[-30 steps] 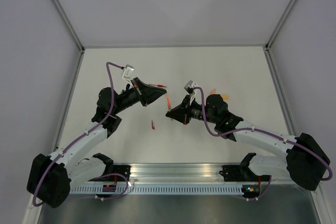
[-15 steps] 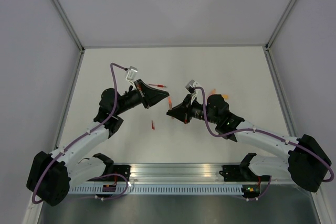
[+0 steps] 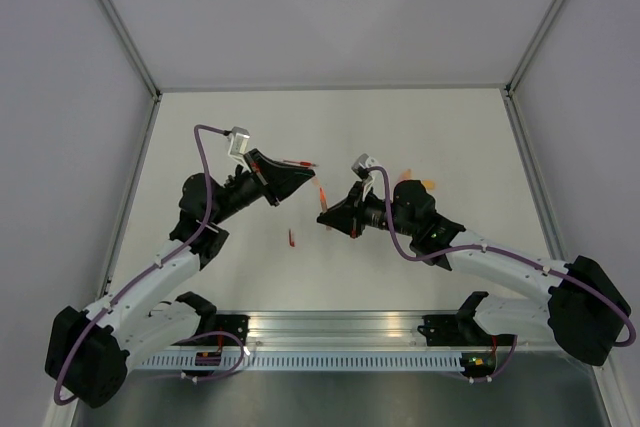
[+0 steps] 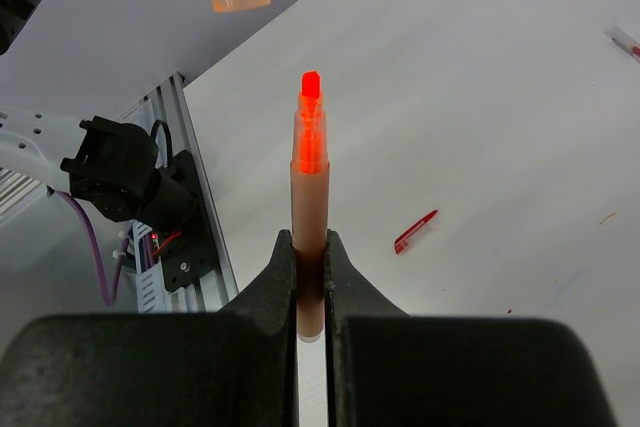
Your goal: Insert the pens into the pen caps
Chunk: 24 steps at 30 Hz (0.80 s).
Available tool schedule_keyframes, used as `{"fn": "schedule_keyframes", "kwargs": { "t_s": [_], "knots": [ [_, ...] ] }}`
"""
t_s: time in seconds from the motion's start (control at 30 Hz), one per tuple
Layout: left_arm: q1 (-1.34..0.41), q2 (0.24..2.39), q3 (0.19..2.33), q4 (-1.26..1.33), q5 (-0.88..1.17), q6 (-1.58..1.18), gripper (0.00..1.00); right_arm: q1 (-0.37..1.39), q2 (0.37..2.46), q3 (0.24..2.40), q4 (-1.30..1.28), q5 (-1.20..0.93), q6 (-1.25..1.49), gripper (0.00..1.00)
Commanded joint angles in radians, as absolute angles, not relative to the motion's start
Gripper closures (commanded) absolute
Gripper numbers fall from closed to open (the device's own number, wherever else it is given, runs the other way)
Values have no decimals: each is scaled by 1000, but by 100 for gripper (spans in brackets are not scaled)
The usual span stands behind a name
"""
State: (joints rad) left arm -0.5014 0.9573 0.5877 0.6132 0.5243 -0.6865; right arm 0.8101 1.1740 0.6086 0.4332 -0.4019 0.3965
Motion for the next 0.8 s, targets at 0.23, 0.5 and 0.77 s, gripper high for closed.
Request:
{"fn": "schedule_keyframes", "kwargs": {
  "t_s": [0.23,0.5,0.77],
  "knots": [
    [-502,968,591,626,503,-643,98,816,1180,650,468,-434,397,100],
    [-503,1005,591,646,535,-653,98,816,1172,647,469,-428,400,100],
    [-503,1028,588,669,558,-667,98,815,1167,646,469,-423,399,100]
  ]
}}
